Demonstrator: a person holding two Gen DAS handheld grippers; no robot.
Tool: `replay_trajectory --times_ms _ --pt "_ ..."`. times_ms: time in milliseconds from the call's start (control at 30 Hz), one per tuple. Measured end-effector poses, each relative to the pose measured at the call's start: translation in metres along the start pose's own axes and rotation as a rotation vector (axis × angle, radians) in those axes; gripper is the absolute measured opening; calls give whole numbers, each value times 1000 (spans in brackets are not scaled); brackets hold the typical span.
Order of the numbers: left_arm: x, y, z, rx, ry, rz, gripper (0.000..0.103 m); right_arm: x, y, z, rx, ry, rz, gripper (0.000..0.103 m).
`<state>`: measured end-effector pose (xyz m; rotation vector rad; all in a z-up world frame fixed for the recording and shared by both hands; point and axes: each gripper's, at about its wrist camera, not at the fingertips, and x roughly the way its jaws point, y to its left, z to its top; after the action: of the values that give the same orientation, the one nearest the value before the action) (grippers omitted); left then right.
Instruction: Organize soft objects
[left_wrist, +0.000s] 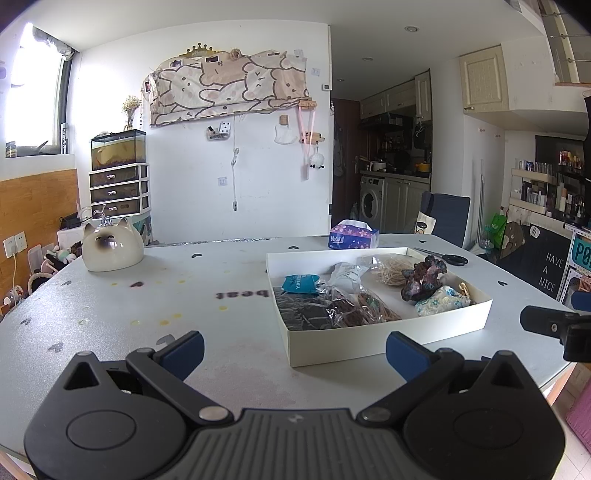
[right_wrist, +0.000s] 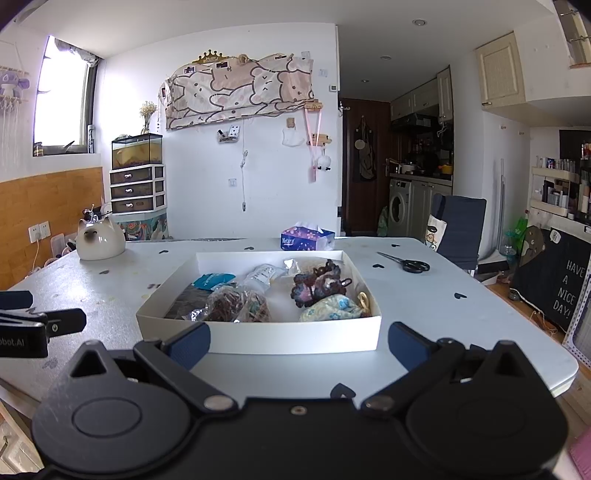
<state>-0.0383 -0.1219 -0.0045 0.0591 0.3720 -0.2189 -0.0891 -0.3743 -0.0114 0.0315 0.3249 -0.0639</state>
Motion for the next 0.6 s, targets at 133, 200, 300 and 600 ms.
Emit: replay_trajectory --times_ms 133,200,300,600 --pt "0 0 0 0 1 0 103 0 0 0 -3 -1 -2 103" --pt "0 0 0 0 0 -1 103 0 0 0 -3 -2 -3 103" --pt "0 0 0 -1 0 0 103 0 0 0 -4 -1 -2 103" --pt "0 0 0 0 1 -1 103 0 -2 -2 -6 2 -3 103"
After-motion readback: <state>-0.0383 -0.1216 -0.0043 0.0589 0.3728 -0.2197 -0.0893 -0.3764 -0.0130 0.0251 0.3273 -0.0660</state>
